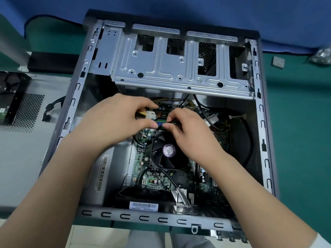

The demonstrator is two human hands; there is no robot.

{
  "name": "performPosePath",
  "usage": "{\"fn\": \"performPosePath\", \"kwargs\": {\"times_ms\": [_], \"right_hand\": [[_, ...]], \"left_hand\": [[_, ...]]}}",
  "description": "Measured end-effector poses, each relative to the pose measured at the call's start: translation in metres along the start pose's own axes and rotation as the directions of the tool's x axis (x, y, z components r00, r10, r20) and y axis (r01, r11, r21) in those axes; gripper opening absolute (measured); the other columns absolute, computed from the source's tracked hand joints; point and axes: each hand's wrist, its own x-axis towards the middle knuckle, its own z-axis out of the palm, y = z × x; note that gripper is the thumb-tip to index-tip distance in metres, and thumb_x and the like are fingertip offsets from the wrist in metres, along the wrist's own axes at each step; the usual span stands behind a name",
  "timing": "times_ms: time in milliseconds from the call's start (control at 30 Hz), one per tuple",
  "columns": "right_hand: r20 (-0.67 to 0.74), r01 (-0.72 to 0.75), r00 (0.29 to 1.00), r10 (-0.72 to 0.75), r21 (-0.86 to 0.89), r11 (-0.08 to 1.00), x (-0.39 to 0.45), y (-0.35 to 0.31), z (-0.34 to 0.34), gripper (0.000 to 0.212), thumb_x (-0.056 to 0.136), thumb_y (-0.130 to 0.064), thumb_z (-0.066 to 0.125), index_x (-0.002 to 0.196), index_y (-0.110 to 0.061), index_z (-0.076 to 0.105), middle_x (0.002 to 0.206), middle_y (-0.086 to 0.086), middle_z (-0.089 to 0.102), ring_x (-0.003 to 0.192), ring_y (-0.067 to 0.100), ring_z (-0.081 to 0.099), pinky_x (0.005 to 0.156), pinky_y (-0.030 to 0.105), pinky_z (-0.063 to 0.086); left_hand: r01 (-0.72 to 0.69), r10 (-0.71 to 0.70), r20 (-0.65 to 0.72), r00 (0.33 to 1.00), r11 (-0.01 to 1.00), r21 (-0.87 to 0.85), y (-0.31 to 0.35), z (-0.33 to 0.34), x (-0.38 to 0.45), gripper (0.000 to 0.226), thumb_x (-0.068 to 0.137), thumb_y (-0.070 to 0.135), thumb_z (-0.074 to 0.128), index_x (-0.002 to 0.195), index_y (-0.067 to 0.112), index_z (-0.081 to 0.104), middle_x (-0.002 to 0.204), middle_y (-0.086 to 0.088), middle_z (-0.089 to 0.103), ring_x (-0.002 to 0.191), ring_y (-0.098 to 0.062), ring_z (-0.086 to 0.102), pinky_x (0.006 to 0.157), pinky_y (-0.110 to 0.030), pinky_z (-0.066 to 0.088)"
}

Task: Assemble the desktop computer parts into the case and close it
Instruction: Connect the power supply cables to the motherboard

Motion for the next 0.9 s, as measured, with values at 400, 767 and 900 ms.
{"fn": "performPosePath", "kwargs": {"times_ms": [400, 767, 900], "right_hand": [[0.101, 0.077, 0.993, -0.063, -0.142, 0.987, -0.001, -0.001, 0.004, 0.029, 0.092, -0.025, 0.059, 0.121, -0.023, 0.060, 0.107, -0.002, 0.055, 0.107, 0.021, 0.047, 0.094, 0.043, 0.039], [-0.132, -0.055, 0.986, 0.105, 0.340, 0.939, 0.000, 0.004, -0.011, 0.025, 0.098, -0.016, 0.049, 0.095, -0.036, 0.063, 0.068, -0.010, 0.060, 0.057, 0.005, 0.052, 0.058, 0.023, 0.042], [-0.045, -0.057, 0.996, 0.073, 0.279, 0.959, -0.008, 0.001, -0.018, 0.041, 0.098, -0.007, 0.038, 0.107, -0.039, 0.064, 0.081, -0.010, 0.060, 0.064, 0.003, 0.051, 0.060, 0.023, 0.038]], "left_hand": [[-0.020, 0.021, 0.004, 1.000, 0.993, -0.120, 0.002, 0.000, 0.000, 0.023, 0.076, 0.014, 0.074, 0.075, 0.035, 0.064, 0.071, 0.024, 0.064, 0.073, 0.004, 0.060, 0.075, -0.035, 0.053], [0.050, -0.107, -0.244, 0.964, 0.972, -0.230, -0.013, -0.008, -0.024, 0.014, 0.084, 0.019, 0.057, 0.083, 0.032, 0.062, 0.080, 0.014, 0.067, 0.057, 0.007, 0.056, 0.050, -0.027, 0.043], [0.077, -0.120, -0.306, 0.944, 0.986, -0.151, -0.017, -0.005, -0.020, 0.021, 0.088, 0.014, 0.049, 0.090, 0.030, 0.062, 0.080, 0.010, 0.063, 0.064, -0.005, 0.053, 0.058, -0.028, 0.044]]}}
